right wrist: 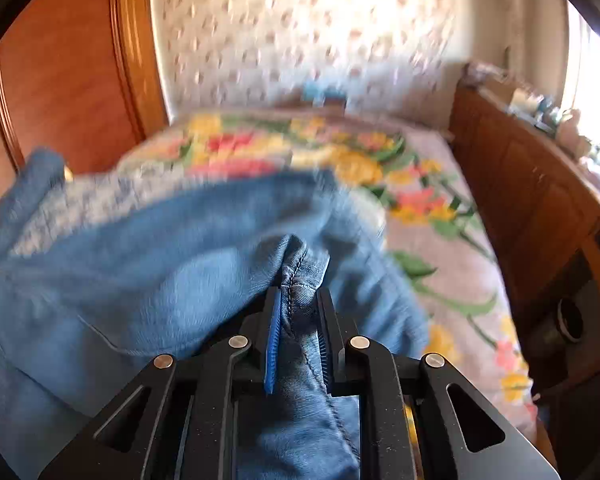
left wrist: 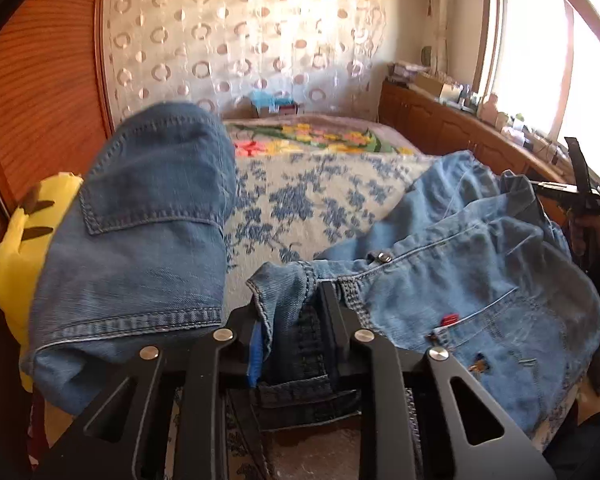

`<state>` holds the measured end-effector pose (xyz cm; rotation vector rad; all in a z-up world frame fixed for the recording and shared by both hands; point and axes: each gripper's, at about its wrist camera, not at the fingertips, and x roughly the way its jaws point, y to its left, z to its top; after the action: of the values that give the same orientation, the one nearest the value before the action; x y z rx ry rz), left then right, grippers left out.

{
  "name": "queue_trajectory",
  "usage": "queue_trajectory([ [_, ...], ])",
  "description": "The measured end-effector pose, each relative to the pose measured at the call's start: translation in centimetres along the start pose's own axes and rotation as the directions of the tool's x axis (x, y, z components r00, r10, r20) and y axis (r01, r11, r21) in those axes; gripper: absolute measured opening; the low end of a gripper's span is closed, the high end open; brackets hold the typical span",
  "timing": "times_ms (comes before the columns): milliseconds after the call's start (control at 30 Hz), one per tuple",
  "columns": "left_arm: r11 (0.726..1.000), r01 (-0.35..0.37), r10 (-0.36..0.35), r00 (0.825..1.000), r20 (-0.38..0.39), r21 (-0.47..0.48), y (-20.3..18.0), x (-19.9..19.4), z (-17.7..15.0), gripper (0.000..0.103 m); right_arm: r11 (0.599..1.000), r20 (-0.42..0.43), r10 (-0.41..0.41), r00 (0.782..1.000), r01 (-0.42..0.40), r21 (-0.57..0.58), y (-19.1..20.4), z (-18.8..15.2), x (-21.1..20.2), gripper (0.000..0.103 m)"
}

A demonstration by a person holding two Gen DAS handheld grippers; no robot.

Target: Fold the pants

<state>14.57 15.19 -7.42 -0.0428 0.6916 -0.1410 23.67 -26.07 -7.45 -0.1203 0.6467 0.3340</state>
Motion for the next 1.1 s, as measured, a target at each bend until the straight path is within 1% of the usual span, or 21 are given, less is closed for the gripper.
queue_trajectory([
  [67,1.0,0.001,-0.001,0.999,0.042,-0.003,-0.2,-1.3,0.1,0.023,0.999,0.072,-0.022,0.997,0.02,0.027,-0.7,1.0,-2.4,0.017],
  [133,1.0,-0.009,0.011,0.997,0.076,-0.022,0.0,-2.4,0.3,0.023,0.998,0.145,-0.056,0.988,0.05,0.042,-1.4,2.4,-4.6,0.017],
  [200,0.999,-0.015,0.02,0.994,0.108,-0.048,0.3,-3.1,0.3,0.022,0.997,0.196,-0.079,0.977,0.073,0.035,-1.7,4.0,-5.9,0.016],
  [267,0.997,-0.031,0.04,0.991,0.128,-0.075,1.0,-3.4,0.2,0.022,0.994,0.222,-0.107,0.969,0.108,0.011,-1.6,5.7,-6.2,0.016],
  [367,0.993,-0.038,0.051,0.992,0.118,-0.109,1.7,-2.8,0.2,0.022,0.992,0.236,-0.114,0.965,0.124,-0.027,-0.9,7.9,-5.3,0.016],
  [467,0.992,-0.069,0.081,0.991,0.107,-0.108,2.0,-1.8,0.4,0.022,0.985,0.222,-0.134,0.966,0.155,-0.077,0.3,9.8,-2.5,0.016],
  [500,0.991,-0.074,0.085,0.991,0.102,-0.111,2.1,-1.4,0.6,0.022,0.98,0.215,-0.153,0.965,0.177,-0.096,0.8,10.3,-1.2,0.016],
  [567,0.99,-0.084,0.096,0.991,0.097,-0.117,2.3,-1.0,0.8,0.022,0.973,0.194,-0.176,0.965,0.201,-0.116,1.9,10.4,1.4,0.016],
  [633,0.99,-0.094,0.104,0.991,0.088,-0.103,2.1,-0.6,0.8,0.022,0.97,0.15,-0.191,0.97,0.21,-0.123,2.5,10.7,3.8,0.017],
  [700,0.992,-0.09,0.096,0.993,0.066,-0.087,2.0,-0.4,0.7,0.023,0.976,0.057,-0.174,0.983,0.18,-0.126,2.4,10.2,6.1,0.027],
  [733,0.993,-0.085,0.089,0.994,0.056,-0.082,1.9,-0.3,0.6,0.023,0.977,0.016,-0.17,0.985,0.17,-0.125,2.4,10.4,7.0,0.03],
  [767,0.993,-0.086,0.089,0.995,0.049,-0.078,1.9,-0.3,0.5,0.025,0.979,-0.011,-0.168,0.986,0.165,-0.12,2.1,9.7,7.4,0.038],
  [800,0.993,-0.088,0.092,0.995,0.044,-0.077,1.9,-0.3,0.4,0.03,0.981,-0.019,-0.161,0.987,0.157,-0.116,1.8,9.2,7.4,0.046],
  [833,0.993,-0.091,0.095,0.995,0.041,-0.079,1.9,-0.5,0.4,0.033,0.983,-0.024,-0.148,0.989,0.145,-0.11,1.5,8.7,7.2,0.048],
  [900,0.992,-0.101,0.105,0.994,0.039,-0.081,1.9,-0.8,0.3,0.045,0.989,-0.039,-0.119,0.992,0.115,-0.093,0.6,7.7,6.5,0.05],
  [967,0.992,-0.105,0.109,0.993,0.048,-0.077,1.9,-1.4,0.4,0.052,0.989,-0.038,-0.121,0.992,0.118,-0.087,-0.1,6.4,5.2,0.052],
  [1033,0.993,-0.1,0.104,0.993,0.05,-0.068,1.6,-1.9,0.5,0.064,0.99,-0.034,-0.118,0.992,0.115,-0.079,-1.0,5.1,3.4,0.052],
  [1067,0.993,-0.095,0.098,0.994,0.055,-0.064,1.4,-2.2,0.6,0.078,0.991,-0.033,-0.115,0.993,0.113,-0.066,-1.6,4.5,2.6,0.052],
  [1100,0.994,-0.089,0.092,0.994,0.063,-0.058,1.1,-2.5,0.6,0.081,0.993,-0.029,-0.111,0.993,0.11,-0.05,-1.9,4.2,1.8,0.052],
])
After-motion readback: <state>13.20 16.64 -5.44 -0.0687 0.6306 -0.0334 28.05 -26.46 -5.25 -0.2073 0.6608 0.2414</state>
